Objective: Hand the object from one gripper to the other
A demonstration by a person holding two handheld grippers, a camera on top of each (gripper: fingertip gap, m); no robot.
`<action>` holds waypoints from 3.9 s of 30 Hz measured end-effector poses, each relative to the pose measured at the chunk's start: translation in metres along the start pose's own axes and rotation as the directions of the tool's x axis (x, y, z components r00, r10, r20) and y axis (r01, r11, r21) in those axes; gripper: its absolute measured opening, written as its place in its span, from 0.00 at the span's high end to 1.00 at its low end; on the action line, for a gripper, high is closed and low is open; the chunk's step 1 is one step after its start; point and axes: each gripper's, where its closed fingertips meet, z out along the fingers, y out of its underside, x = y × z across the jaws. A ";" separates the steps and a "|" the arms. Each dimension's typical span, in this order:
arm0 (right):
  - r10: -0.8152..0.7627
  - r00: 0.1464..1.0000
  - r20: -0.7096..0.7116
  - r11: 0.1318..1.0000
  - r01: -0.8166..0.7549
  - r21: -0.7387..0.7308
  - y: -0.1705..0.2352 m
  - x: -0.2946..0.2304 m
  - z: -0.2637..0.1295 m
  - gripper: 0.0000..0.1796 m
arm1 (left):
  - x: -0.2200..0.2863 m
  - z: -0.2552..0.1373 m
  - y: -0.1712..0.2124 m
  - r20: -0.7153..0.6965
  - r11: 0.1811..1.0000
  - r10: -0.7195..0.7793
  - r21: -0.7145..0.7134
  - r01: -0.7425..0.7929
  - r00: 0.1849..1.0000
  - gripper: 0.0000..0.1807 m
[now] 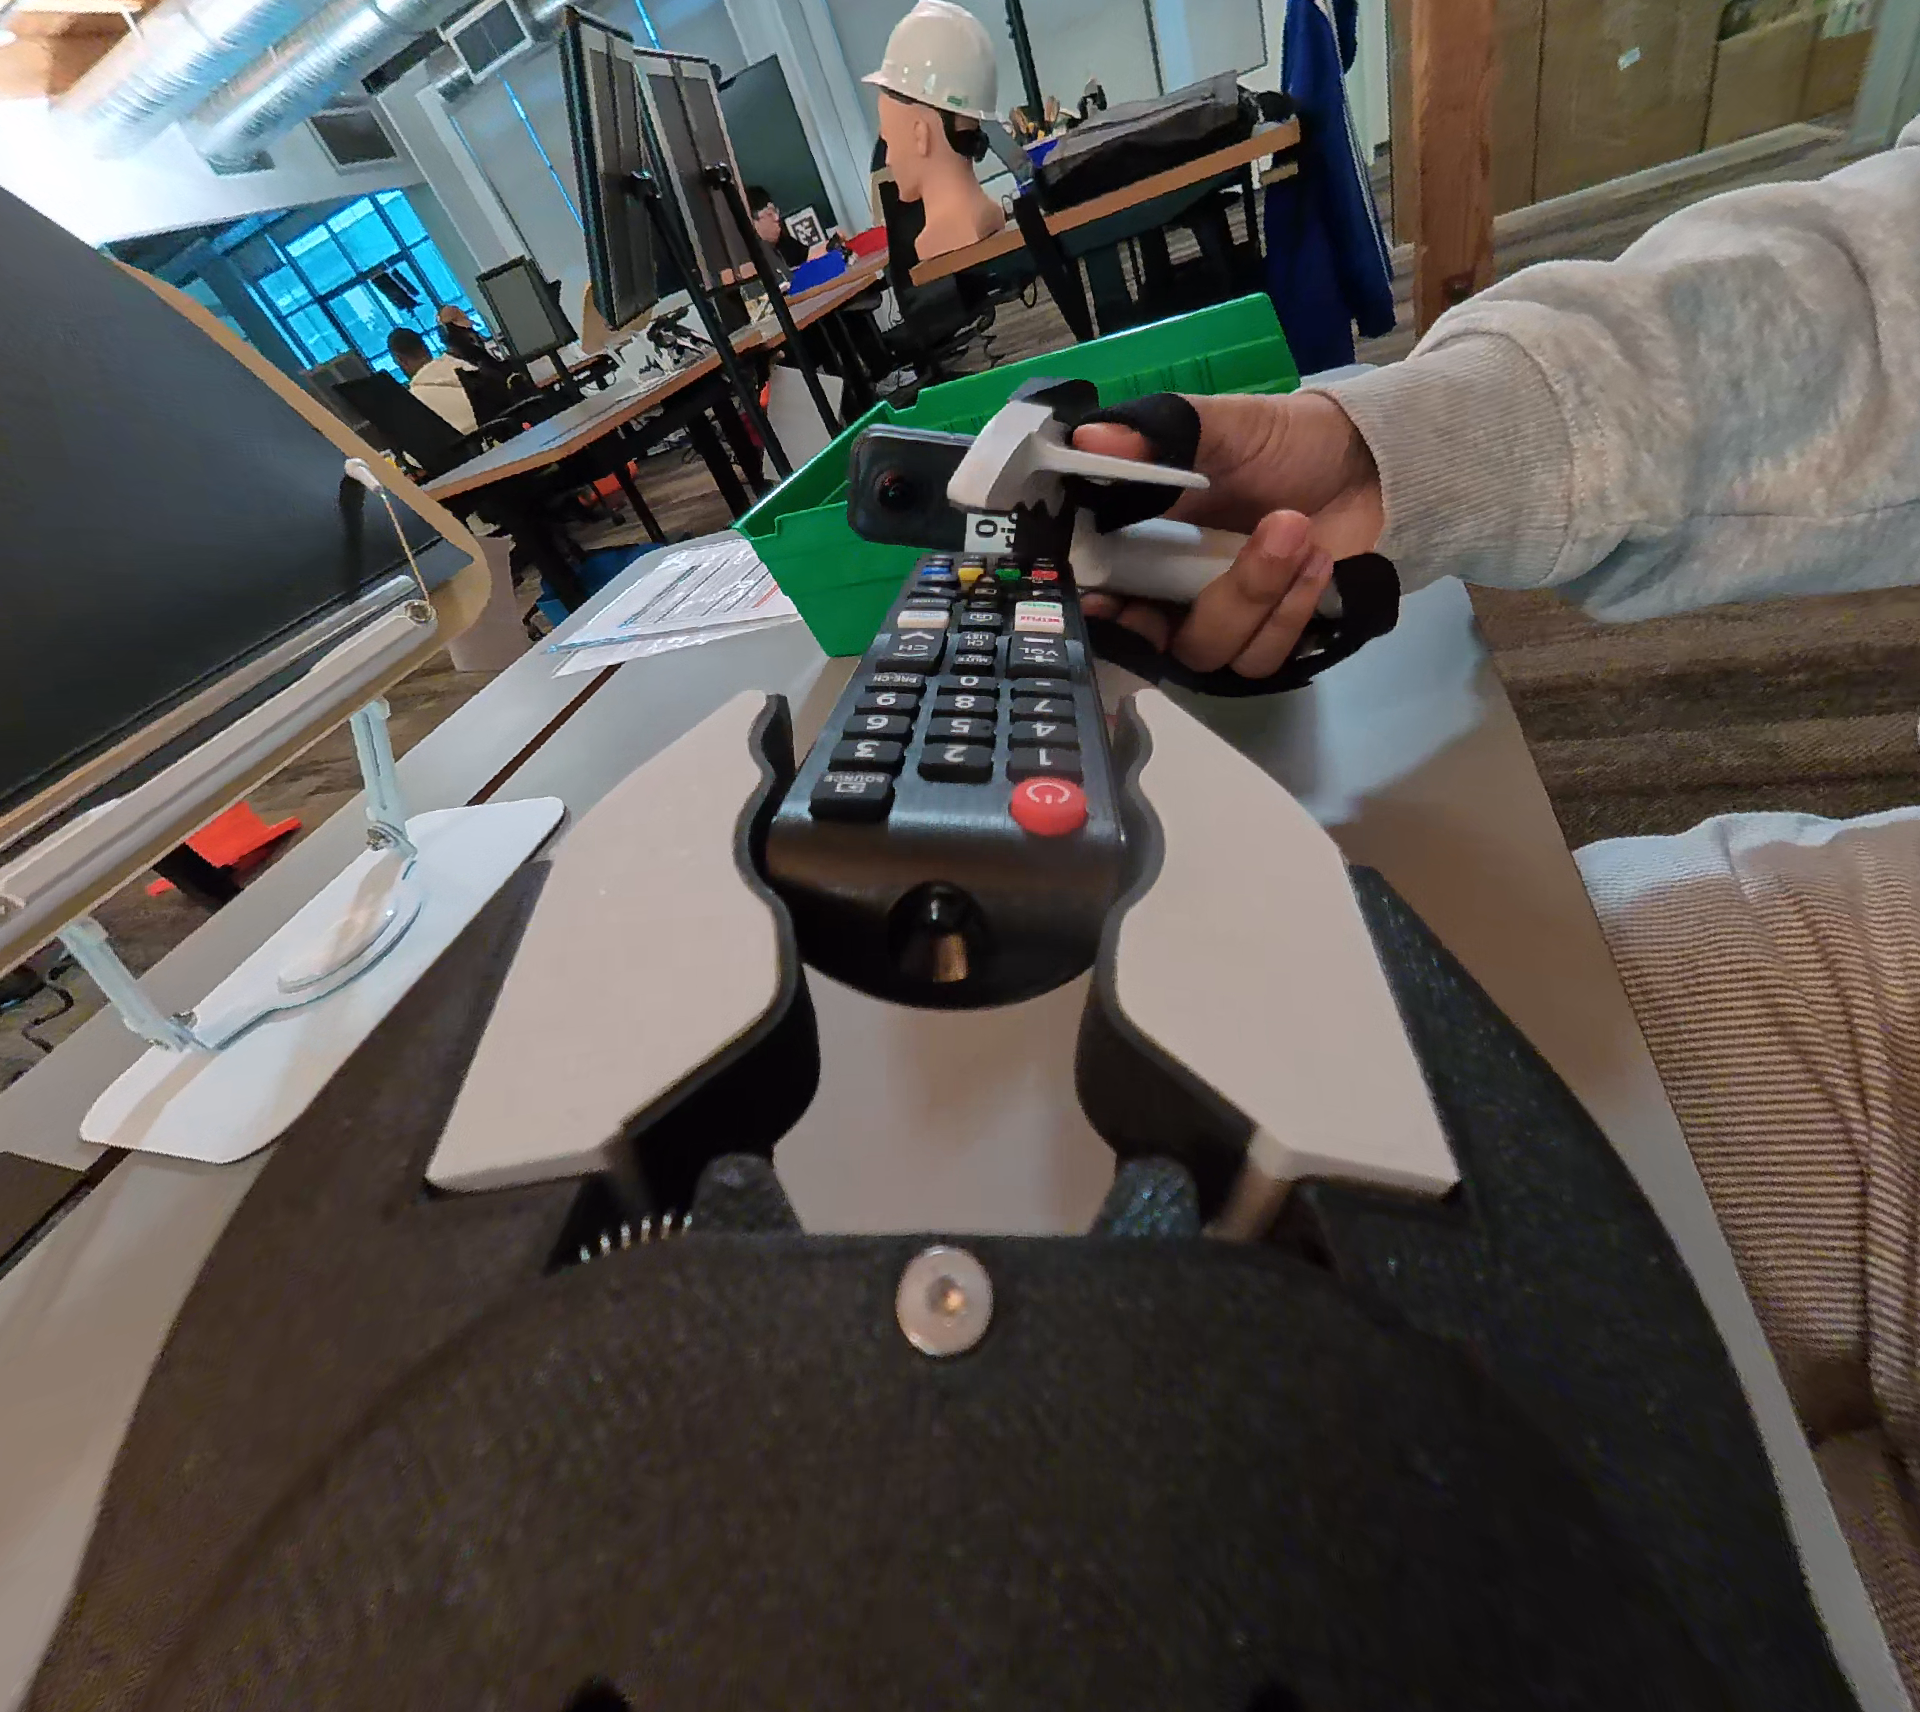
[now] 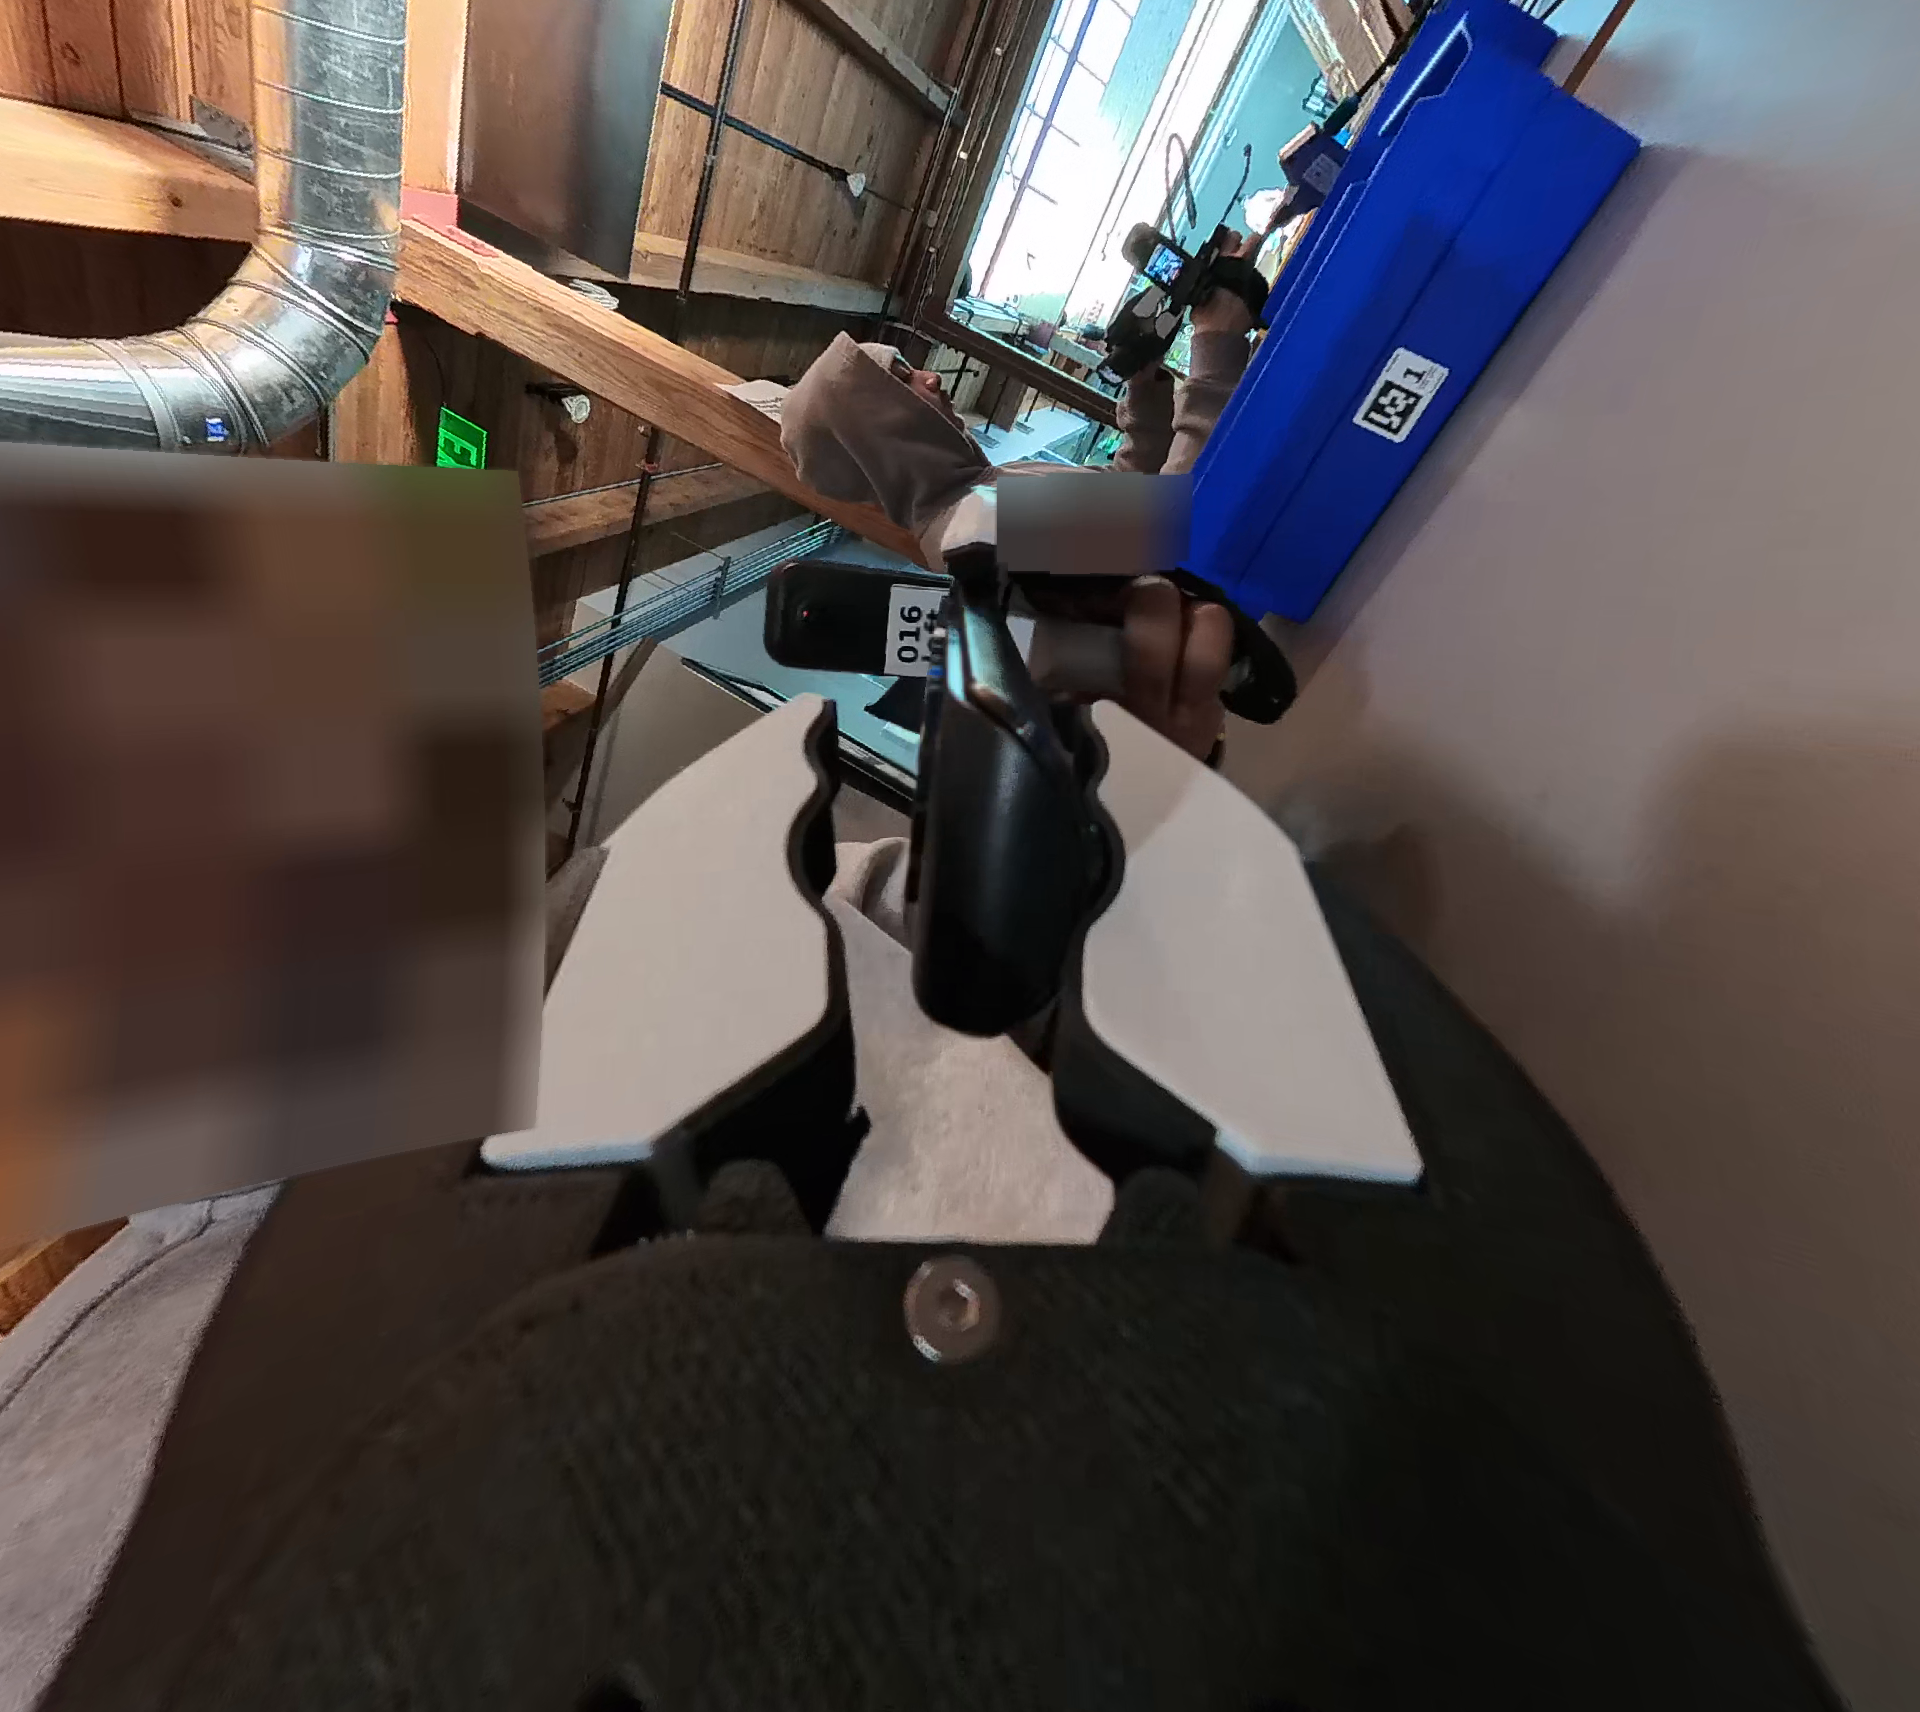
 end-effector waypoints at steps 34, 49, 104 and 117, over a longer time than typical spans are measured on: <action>-0.586 0.786 -0.199 0.810 0.576 -0.111 0.000 -0.003 0.004 0.66 | -0.025 0.000 0.008 -0.233 0.593 -0.771 0.079 0.801 0.593 0.66; -0.380 0.905 -0.193 0.918 0.395 0.046 -0.013 -0.001 -0.001 0.66 | -0.020 0.004 0.003 -0.284 0.555 -0.778 0.108 0.825 0.561 0.63; -0.507 0.817 -0.276 0.860 0.502 -0.095 0.008 0.012 0.015 0.87 | -0.073 -0.026 0.002 -0.311 0.218 -0.882 0.400 0.890 0.355 0.57; -0.447 0.834 -0.324 0.877 0.479 0.024 -0.021 0.007 -0.015 0.87 | -0.034 -0.002 0.032 -0.289 0.379 -0.882 0.033 0.925 0.372 0.57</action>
